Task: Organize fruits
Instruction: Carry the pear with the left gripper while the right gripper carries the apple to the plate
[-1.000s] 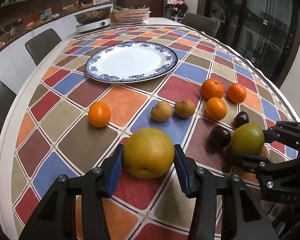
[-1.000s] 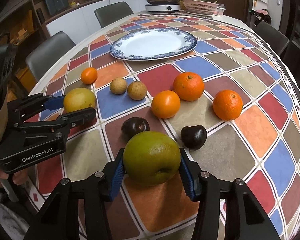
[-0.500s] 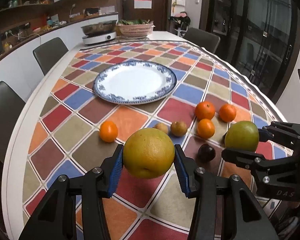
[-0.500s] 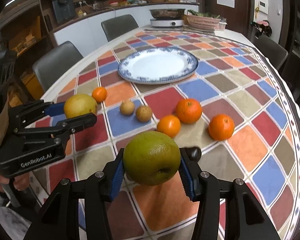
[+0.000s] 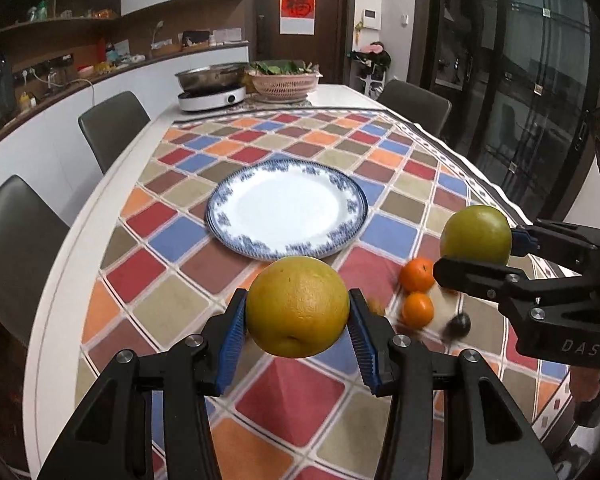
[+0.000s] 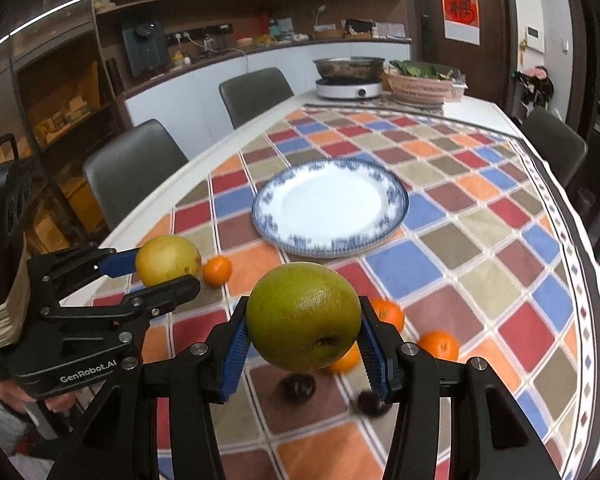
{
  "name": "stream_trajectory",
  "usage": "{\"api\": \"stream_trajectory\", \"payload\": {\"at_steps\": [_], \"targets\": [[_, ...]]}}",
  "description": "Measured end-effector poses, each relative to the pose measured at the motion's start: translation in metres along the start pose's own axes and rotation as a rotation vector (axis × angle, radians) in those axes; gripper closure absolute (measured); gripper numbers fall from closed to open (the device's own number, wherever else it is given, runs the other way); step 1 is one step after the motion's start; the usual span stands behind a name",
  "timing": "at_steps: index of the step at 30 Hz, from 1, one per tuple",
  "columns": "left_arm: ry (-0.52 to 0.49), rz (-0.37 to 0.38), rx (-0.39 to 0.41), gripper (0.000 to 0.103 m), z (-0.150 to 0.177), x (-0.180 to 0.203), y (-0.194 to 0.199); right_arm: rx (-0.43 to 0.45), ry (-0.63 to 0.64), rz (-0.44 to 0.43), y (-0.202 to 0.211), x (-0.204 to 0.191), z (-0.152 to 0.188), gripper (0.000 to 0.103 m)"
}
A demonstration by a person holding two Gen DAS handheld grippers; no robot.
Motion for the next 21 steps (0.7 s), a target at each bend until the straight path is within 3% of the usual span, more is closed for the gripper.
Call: {"api": "stream_trajectory", "payload": {"at_steps": [10, 21], "targets": [[-0.029, -0.020, 0.048, 0.055, -0.041, -0.011, -0.017, 0.037, 0.037, -0.019, -0.021, 0.007, -0.043, 0.052], [-0.049, 0.005, 0.028, 0.055, -0.066, -0.026, -0.051, 0.024, 0.042, -0.014, -0.057, 0.026, -0.082, 0.052]]}}
Point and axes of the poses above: each gripper's, at about its wrist camera, not at the fingertips, and y roughly against the way its jaws point, x to its right, z to its underside, the point moved 2 cm from there along -y, roughly the way its jaws point, and after that the axes turned 13 degrees about x, right-handed, at the moved point
